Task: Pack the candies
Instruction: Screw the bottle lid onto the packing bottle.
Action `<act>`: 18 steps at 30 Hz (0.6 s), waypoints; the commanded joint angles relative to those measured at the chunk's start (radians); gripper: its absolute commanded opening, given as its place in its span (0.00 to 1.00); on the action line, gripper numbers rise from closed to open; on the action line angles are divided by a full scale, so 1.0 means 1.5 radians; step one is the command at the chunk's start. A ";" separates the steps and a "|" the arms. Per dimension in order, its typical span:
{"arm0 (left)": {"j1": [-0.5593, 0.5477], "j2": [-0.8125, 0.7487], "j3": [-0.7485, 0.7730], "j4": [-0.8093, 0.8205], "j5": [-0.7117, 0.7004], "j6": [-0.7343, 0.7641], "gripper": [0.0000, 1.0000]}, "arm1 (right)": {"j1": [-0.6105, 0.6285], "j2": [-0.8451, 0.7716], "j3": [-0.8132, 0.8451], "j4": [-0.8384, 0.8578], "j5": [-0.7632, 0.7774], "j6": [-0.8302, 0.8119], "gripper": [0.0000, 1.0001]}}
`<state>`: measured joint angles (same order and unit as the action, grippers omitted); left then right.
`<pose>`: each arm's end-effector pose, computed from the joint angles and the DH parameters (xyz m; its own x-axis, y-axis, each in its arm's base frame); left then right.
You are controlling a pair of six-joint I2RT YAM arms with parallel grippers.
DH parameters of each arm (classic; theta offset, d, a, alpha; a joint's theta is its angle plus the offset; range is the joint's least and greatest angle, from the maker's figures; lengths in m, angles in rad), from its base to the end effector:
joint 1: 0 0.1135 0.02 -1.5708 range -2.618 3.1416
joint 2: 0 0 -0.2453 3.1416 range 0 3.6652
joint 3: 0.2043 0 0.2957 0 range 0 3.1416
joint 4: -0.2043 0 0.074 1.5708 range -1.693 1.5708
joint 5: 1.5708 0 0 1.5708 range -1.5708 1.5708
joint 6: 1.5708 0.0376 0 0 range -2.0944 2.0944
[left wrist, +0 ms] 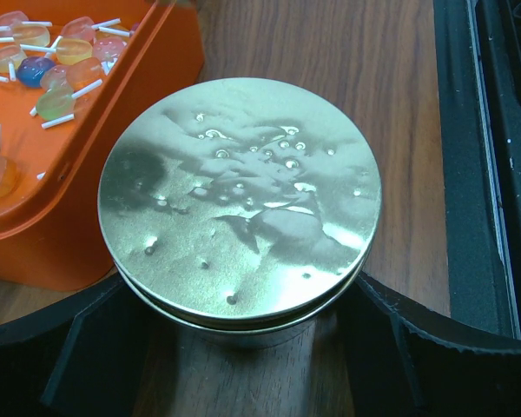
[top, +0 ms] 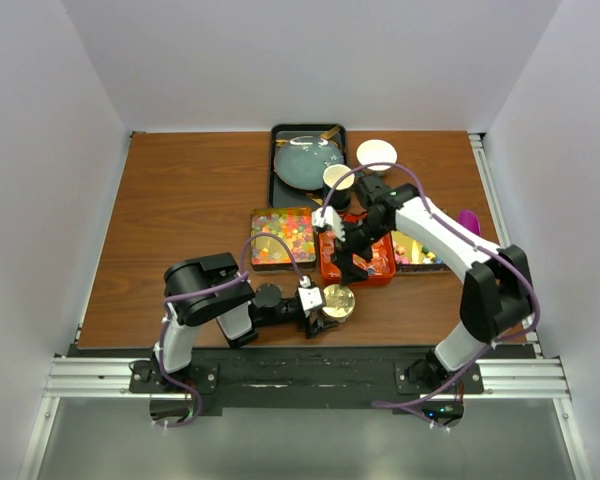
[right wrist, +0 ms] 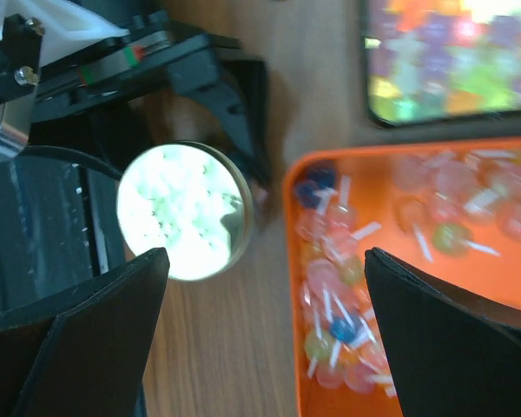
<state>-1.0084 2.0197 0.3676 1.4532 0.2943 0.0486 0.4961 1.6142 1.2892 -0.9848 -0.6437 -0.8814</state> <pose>0.1350 -0.2347 0.0193 -0.0585 0.1801 -0.9819 0.9652 0.2613 -0.0096 0.2980 0.1869 0.2224 -0.1416 -0.7784 -0.6115 -0.9844 0.0457 0.1697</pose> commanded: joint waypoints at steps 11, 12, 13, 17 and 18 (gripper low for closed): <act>0.004 0.021 -0.005 -0.043 -0.024 0.070 0.00 | 0.081 0.034 -0.001 -0.062 -0.048 -0.098 0.93; 0.004 0.020 -0.005 -0.045 -0.024 0.071 0.00 | 0.083 0.035 -0.006 -0.066 -0.047 -0.099 0.93; 0.004 0.019 -0.005 -0.046 -0.024 0.072 0.00 | 0.085 0.033 -0.011 -0.065 -0.047 -0.098 0.93; 0.004 0.019 -0.003 -0.050 -0.035 0.072 0.00 | 0.091 0.027 -0.041 -0.053 -0.025 -0.096 0.92; 0.004 0.020 -0.003 -0.050 -0.038 0.072 0.00 | 0.092 0.026 -0.045 -0.041 -0.016 -0.096 0.92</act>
<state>-1.0084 2.0197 0.3714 1.4528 0.2993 0.0639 0.6247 1.6627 1.2533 -1.0523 -0.6750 -1.0000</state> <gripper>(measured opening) 0.811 0.926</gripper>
